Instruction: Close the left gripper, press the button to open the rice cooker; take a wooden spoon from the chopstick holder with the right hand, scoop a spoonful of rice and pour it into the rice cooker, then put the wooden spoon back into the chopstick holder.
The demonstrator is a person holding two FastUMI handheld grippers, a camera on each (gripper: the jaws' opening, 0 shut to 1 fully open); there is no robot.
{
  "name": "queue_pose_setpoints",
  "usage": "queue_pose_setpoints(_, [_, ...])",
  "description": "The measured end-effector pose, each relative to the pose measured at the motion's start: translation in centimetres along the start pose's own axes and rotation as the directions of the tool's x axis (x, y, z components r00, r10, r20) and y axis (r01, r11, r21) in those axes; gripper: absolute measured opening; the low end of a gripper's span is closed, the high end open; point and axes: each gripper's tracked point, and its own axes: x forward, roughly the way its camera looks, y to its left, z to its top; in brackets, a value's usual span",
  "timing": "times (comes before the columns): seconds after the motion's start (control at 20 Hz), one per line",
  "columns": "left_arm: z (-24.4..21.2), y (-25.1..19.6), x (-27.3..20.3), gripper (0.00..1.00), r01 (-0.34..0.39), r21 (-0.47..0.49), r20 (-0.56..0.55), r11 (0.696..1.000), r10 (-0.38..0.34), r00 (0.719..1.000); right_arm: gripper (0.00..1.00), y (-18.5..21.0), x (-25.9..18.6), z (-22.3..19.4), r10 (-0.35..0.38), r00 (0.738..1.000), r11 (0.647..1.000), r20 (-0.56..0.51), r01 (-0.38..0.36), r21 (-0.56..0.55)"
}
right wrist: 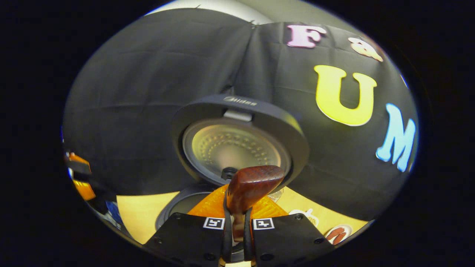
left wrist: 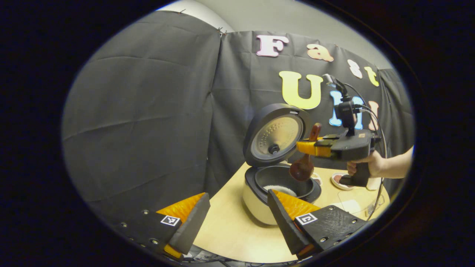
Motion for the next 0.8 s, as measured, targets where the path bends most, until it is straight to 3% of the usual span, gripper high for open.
queue_pose_setpoints(0.1, [-0.1,-0.1,-0.1,0.97,0.001,-0.008,-0.003,1.0,-0.001,1.0,0.11,-0.4,-1.4,1.1,-0.011,1.0,0.989,0.004,0.011,0.146])
queue_pose_setpoints(0.2, [0.3,-0.4,-0.2,0.96,0.014,-0.014,0.007,1.0,-0.014,1.0,0.14,-1.6,-3.1,2.4,-0.017,1.0,0.964,0.019,0.011,0.266])
queue_pose_setpoints(0.45, [1.0,-4.4,0.5,0.97,0.078,0.016,0.02,0.997,-0.078,0.997,0.14,-7.0,-8.6,3.6,-0.081,0.995,0.878,0.062,0.042,0.476])
queue_pose_setpoints(0.8, [2.9,-12.4,0.8,0.97,0.211,0.084,0.03,0.974,-0.215,0.976,0.14,-17.2,-18.4,1.3,-0.265,0.962,0.765,0.065,0.168,0.621])
